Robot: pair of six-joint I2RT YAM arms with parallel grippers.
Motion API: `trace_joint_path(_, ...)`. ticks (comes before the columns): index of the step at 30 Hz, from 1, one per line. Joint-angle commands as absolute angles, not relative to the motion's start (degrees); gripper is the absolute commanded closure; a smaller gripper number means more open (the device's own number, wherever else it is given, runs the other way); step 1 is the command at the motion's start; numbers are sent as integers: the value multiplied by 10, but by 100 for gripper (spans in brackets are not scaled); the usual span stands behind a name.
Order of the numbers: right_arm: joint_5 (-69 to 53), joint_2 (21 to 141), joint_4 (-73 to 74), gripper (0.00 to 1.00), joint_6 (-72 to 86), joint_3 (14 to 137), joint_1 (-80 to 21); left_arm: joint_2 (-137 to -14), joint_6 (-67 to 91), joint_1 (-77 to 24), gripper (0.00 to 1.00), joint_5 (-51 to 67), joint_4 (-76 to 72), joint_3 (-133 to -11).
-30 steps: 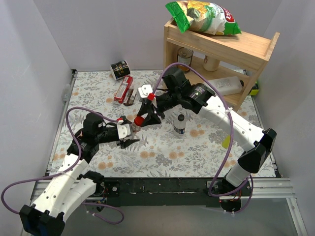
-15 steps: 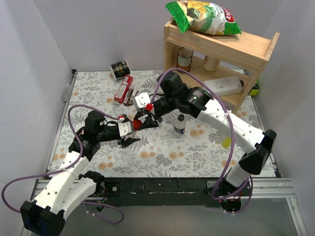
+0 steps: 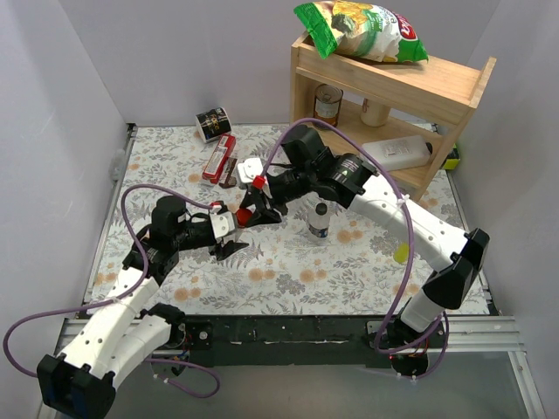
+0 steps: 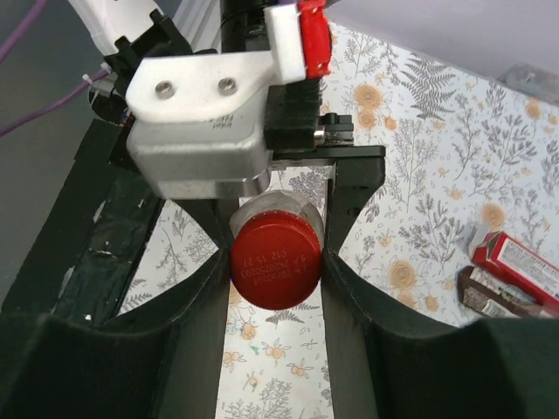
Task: Screw on the bottle caps
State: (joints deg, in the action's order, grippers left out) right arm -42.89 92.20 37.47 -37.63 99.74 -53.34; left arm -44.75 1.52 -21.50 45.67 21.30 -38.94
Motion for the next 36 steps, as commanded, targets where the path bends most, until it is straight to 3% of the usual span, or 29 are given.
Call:
trace_joint_path(1,-387,968,421,68,-279,1026,-531,-464,34,-216,100,453,149,-430)
trace_joint_path(12,-224,982,381,71,-95,994,-533,-495,123,-217,100,433,127,-448)
trace_joint_path(23,-196,990,382,68,-48,1023,-531,-474,140,-217,100,400,140,-409)
trace_joint_path(32,-199,993,375,49,-92,1042,-531,-456,134,-217,100,397,157,-380)
trace_joint_path(35,-208,997,387,35,-115,1065,-530,-453,131,-217,100,400,170,-374)
trace_joint_path(36,-215,997,394,18,-123,1073,-531,-452,133,-217,100,403,176,-372)
